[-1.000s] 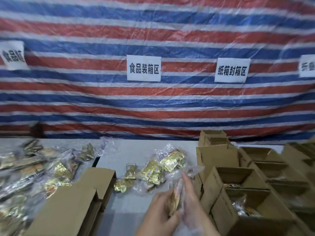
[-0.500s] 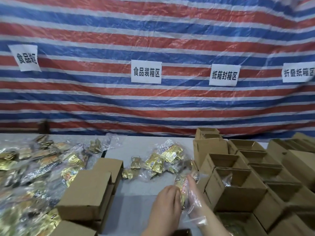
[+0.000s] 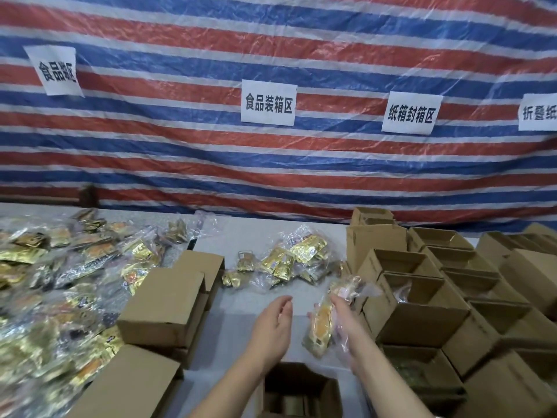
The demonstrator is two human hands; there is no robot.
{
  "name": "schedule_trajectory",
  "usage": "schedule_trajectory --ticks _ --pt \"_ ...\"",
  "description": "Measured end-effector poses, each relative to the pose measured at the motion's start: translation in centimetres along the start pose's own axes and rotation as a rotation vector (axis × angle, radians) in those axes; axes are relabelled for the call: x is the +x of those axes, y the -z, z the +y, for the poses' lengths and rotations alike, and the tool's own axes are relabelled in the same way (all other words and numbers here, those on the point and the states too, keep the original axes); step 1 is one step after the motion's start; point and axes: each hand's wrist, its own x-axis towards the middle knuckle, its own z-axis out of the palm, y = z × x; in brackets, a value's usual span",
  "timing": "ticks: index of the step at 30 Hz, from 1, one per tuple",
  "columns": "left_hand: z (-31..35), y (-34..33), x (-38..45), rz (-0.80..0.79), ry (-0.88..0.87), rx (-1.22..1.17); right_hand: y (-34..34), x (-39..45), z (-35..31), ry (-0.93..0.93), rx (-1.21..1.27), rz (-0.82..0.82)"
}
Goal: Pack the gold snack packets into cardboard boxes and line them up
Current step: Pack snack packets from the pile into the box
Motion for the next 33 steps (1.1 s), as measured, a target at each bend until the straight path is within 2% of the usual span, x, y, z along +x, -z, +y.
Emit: schedule_trajectory --ticks 1,3,4,6,8,10,15,18,20,23,25,26,30,33 --pt "-1.8 0.2 -0.1 -0.029 0.079 0.057 -2.5 -1.9 3.7 -0.034 0.007 -0.134" --pt "-5.5 0.4 -1.1 -0.121 0.216 0.2 -1.9 -1.0 5.5 -0.074 -0.119 -0.061" --pt "-7.1 0.1 -1.7 -0.167 0.261 0.258 -1.5 -0.6 6.1 -0.062 -0.123 -0.105" --pt "-9.7 -0.8 -3.0 -0.231 0.307 0.318 -0.6 1.1 6.8 -0.008 -0.288 -0.208" --pt "-11.7 -1.7 -4.0 -0.251 0.337 0.31 -0.7 0.8 9.0 -0.009 -0.541 -0.366" --pt "-13.1 -2.5 -4.7 -0.244 0.358 0.284 -0.7 1.9 11.2 0.01 -0.685 -0.504" --pt "-14.1 -3.2 -4.8 -0.237 0.305 0.107 -2.4 3.7 13.5 -0.033 -0.933 -0.793" --pt "-14.3 -3.3 -5.1 -0.181 0.328 0.028 -3.5 5.0 15.4 -0.065 -1.027 -0.82" --pt "-14.4 -3.2 -5.3 -0.149 0.377 0.018 -4.1 5.8 17.3 -0.036 -1.096 -0.778" --pt "-14.4 -3.4 -5.4 -0.16 0.41 -0.015 -4.7 7.0 19.3 0.106 -1.471 -0.765" --pt "-14.3 -3.7 -5.3 -0.161 0.452 -0.019 -4.9 7.5 19.9 0.1 -1.657 -0.743" --pt "-14.3 -3.8 -5.1 -0.153 0.468 -0.009 -5.0 7.7 19.9 0.069 -1.648 -0.752" --pt "-14.3 -4.0 -4.9 -0.134 0.469 0.03 -4.6 8.5 18.8 -0.131 -1.305 -0.802" --pt "-14.1 -4.0 -4.9 -0.124 0.475 0.059 -4.4 8.3 18.6 -0.08 -1.367 -0.774"
